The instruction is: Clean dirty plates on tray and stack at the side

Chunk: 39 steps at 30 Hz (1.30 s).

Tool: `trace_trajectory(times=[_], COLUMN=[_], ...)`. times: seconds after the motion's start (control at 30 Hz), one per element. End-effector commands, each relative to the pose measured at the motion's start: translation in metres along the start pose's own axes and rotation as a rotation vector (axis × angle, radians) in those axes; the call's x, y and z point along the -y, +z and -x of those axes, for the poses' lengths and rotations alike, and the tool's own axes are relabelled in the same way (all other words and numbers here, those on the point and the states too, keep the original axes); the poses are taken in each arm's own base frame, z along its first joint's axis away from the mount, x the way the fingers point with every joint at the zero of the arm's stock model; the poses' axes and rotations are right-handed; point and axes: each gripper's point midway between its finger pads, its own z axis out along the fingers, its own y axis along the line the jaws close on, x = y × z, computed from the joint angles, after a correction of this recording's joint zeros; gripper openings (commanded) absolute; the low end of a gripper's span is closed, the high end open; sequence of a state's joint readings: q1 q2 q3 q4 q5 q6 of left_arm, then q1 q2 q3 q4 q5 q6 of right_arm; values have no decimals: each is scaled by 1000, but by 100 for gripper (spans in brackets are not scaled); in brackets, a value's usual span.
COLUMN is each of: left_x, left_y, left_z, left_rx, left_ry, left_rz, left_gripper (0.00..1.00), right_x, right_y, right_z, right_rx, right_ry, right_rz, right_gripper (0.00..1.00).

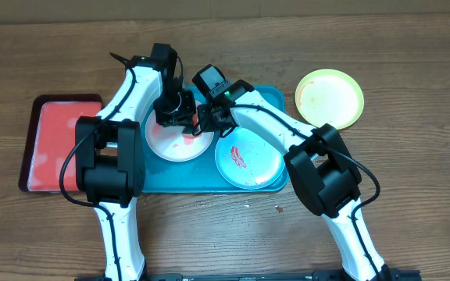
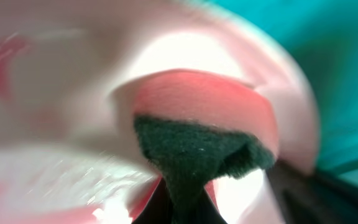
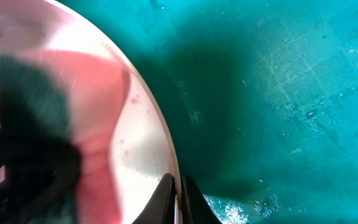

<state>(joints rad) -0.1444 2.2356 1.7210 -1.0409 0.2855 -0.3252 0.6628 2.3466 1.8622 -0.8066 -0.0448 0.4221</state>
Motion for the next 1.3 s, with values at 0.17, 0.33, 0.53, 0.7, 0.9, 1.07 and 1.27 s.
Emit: trace_trajectory(times=[0.17,0.33,0.53,0.7,0.9,1.07,1.27], left_x=[-75,-119,-132,-127,-179,-230,-269], left_y=[-16,-62,-145,-216,-266,-264,-248], left_z=[1,9,25,29,15,-5,-21], left_rx=[-9,53,265,469,582,532,457], left_ry=[-138,-263,-353,-397,-525,-661,-760], left_rz=[201,305,295,140,137,162,177], left_gripper=[4,4,4,4,4,5,4], right_x=[8,2,-6,-6,-3,-19,-58], right_y=[17,6,-20,-59,-131,-195,-235], right_z=[-14,-1,23,55,92,106,98], right_rx=[-40,-12,43,155,343,488,563], right_ry=[-18,-47,-110,-216,-387,-594,-774], right_rz=[-50,-36,-47,-155,-433,-764,-1024], right_gripper=[4,4,4,4,4,4,4])
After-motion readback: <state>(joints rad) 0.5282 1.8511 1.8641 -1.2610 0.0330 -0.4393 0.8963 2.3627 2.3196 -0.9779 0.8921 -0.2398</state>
